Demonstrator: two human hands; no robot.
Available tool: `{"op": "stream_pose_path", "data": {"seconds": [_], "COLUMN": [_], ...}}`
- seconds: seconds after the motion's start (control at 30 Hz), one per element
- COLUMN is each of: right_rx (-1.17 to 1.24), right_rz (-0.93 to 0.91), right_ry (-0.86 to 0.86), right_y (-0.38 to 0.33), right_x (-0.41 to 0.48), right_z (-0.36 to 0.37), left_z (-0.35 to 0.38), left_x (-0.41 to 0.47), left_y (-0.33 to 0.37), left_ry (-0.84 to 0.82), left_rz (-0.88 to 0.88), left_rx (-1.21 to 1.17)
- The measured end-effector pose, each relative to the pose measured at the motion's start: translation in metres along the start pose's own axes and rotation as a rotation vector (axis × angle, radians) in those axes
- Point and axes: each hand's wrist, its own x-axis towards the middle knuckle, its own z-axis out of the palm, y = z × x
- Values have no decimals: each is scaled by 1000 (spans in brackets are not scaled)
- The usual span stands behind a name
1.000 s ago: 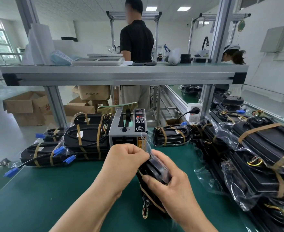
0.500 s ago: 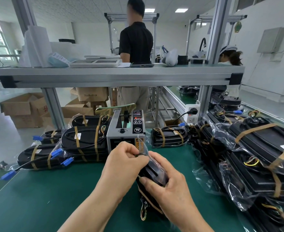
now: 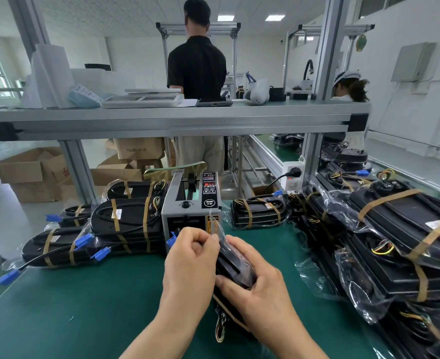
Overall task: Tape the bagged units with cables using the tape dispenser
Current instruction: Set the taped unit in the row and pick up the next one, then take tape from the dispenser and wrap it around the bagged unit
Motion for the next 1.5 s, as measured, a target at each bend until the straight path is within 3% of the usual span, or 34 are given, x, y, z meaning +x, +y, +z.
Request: {"op": "stream_pose_path", "data": {"seconds": [0.17,0.3,0.37,0.43,0.5,0.57,0.7,0.8,0.87,1.07,1.33,1.5], "right_rx": [20,225,400,538,588,618,556,275,178,304,315,21], "right_rz": [14,39,37,15,3,24,94,149,215,318,196,42], "right_ry": [21,57,27,-61,-115,-151,-263,-246,-265,-234,-80,-74], "right_y": [-4,-3,2,5,11,16,17,15,17,27,27,17], "right_x": [2,3,-1,-5,-9,-10,-9,-2,0,-8,-11,-2], "right_z": [-8,-23,-26,-23,-19,-22,-49,-56,-49,-35,-24,-28], "left_z": [-12,-39,-48,-56,-61,-67,-76,-76,-71,-57,-44,-44], "left_x": [-23,-23,-11,0,8,12,20,25,25,22,23,25], "left_y": [-13,-33,-38,-36,-32,-29,-24,-19,-18,-20,-14,-15], "left_ry": [-38,32,-144,-438,-652,-733,-656,-605,-621,-607,-646,-662], "left_rz": [110,123,79,62,40,52,185,330,363,555,684,686], "left_rx": [-110,-73,98,194,85,-17,132,464,541,611,739,745]}}
